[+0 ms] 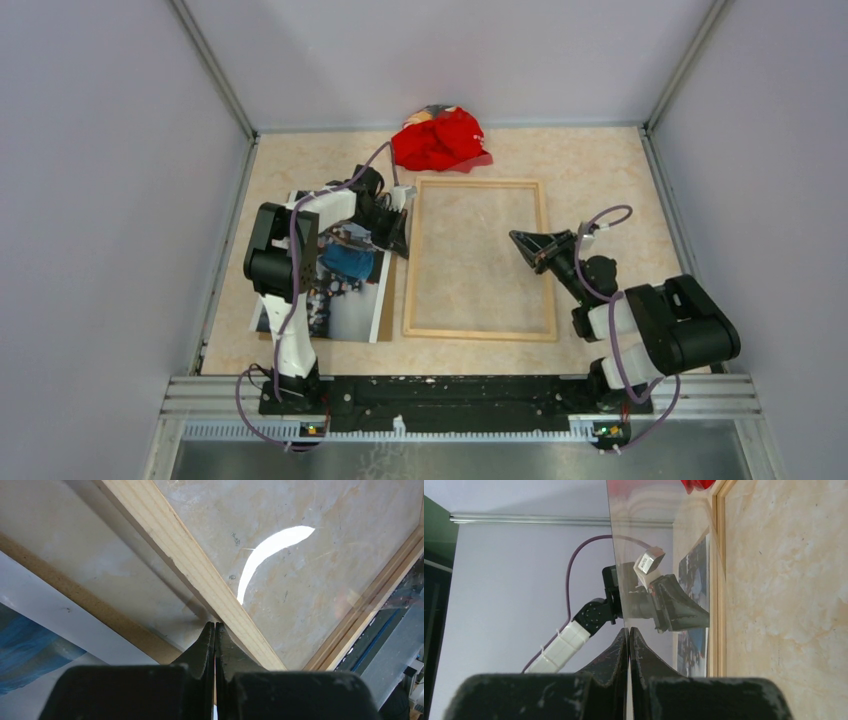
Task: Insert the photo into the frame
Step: Place the photo frame item in the photo frame.
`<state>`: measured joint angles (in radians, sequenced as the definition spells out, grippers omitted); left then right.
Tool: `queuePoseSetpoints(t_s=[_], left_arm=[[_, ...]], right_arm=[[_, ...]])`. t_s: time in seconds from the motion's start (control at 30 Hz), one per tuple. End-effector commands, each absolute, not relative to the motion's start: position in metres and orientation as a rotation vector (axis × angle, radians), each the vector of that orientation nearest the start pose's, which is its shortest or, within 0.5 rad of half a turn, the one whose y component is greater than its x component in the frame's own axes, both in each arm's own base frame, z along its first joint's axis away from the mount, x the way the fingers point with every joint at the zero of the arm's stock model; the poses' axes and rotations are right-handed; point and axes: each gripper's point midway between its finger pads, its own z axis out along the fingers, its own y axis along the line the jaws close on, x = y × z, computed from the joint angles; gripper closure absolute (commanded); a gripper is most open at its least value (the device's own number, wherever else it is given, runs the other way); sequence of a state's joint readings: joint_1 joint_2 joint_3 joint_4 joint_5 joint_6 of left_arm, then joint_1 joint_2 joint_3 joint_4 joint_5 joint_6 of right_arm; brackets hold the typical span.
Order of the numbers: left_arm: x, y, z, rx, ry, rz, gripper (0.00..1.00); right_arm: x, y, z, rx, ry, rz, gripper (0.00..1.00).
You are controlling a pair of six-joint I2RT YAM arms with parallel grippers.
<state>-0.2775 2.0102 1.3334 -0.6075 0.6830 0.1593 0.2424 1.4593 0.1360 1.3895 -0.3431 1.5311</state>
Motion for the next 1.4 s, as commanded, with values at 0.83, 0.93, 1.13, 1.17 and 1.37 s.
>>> queuePoseSetpoints(t_s=[0.83,0.93,1.13,1.17,1.37], left_arm=[[0.342,-0.215,0.049,0.783,2.542,-1.012,1.0],[0.343,-0.215,0.049,0.784,2.541,-1.011,1.0],[0.344,-0.214,0.05,0.79,2.537,-1.001,1.0],[0.344,-0.214,0.049,0.791,2.538,-1.0,1.0],[0.344,-0.215,0.048,0.781,2.545,-1.01,1.0]], right_arm=[[0.304,0.206,0.221,0.726,1.559,1.567,1.0],[0.304,0.204,0.215,0.7,1.581,1.524,1.0],[0.304,0.18,0.201,0.668,1.602,1.449,1.0],[0.305,0.175,0.199,0.66,1.61,1.433,1.0],[0.31,0.171,0.202,0.502,1.648,1.461,1.0]])
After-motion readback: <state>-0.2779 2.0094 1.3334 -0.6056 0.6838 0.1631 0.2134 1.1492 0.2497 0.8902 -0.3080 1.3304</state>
